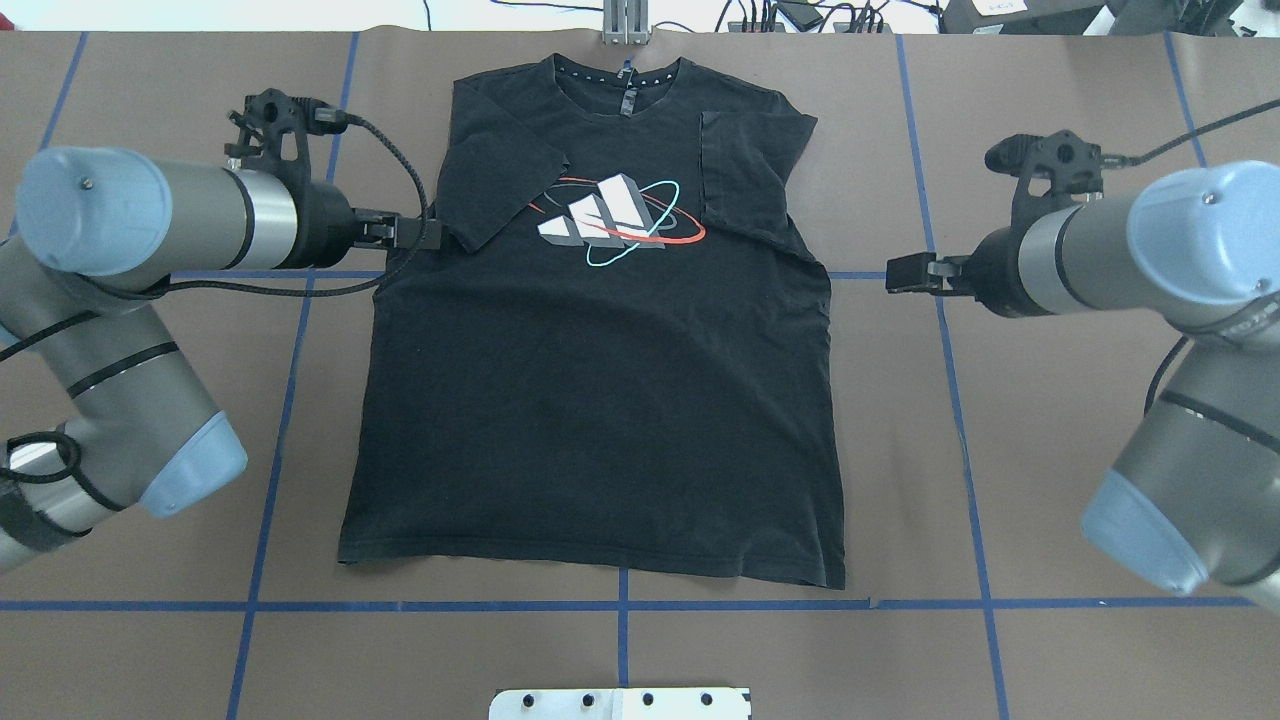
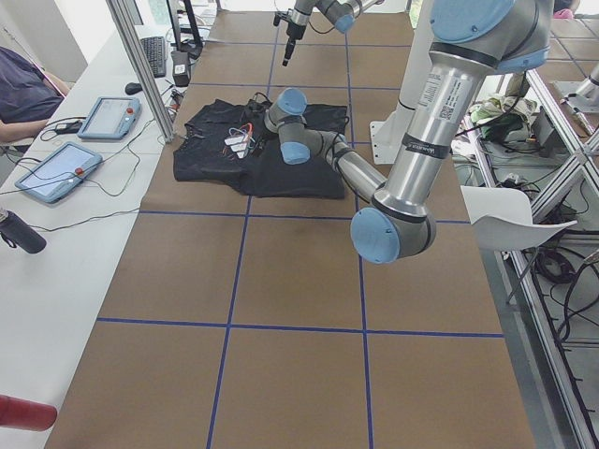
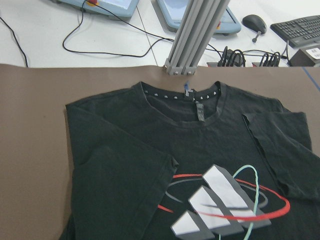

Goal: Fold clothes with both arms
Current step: 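Lower both grippers to the shirt hem corners nearest the robot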

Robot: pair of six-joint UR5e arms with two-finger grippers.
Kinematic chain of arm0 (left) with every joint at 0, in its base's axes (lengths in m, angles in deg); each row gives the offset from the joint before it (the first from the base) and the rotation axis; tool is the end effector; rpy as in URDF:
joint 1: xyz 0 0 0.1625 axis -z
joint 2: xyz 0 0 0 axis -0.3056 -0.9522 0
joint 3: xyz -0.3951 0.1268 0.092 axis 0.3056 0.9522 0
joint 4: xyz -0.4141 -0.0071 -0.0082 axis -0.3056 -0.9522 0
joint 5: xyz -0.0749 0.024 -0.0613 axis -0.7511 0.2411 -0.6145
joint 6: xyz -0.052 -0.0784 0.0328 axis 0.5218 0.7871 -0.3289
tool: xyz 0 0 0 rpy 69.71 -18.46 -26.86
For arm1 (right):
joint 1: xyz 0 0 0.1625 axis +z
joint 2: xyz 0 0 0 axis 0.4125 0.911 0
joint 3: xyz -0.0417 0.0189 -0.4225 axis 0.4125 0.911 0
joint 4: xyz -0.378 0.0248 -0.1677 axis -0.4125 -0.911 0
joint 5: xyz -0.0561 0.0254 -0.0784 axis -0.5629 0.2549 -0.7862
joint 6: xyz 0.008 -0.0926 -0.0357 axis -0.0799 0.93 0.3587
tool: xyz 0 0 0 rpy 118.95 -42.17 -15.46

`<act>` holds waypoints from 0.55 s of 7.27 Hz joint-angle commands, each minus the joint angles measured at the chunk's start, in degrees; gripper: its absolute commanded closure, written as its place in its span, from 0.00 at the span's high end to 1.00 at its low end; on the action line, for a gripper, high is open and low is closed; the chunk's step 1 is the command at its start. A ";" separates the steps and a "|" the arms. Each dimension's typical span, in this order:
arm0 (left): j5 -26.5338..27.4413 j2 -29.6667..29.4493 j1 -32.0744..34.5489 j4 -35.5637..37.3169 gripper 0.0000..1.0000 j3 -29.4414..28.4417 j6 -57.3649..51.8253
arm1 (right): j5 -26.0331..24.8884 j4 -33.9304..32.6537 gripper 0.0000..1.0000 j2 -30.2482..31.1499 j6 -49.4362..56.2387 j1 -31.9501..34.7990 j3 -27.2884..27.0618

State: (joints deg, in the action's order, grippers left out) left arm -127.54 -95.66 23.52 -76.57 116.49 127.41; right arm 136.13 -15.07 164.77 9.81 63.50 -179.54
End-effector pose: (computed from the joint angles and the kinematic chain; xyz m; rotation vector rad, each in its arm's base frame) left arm 0.3723 -0.4752 0.3024 0.5730 1.1049 -0.0082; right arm -0.3195 -0.4082 0.3125 0.3016 -0.8637 0.2074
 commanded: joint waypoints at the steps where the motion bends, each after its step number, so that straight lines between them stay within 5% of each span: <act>1: 0.75 9.07 -6.30 -0.23 1.00 6.60 3.35 | -9.11 -12.40 1.00 1.66 -9.20 -12.88 -10.68; 4: 10.76 17.25 -17.30 0.65 1.00 9.96 8.29 | -16.78 -12.33 1.00 2.02 -14.78 -21.98 -11.32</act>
State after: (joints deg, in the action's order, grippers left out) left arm -119.80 -81.89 10.00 -76.45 125.15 134.34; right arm 121.75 -27.21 166.66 -3.35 44.42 -190.50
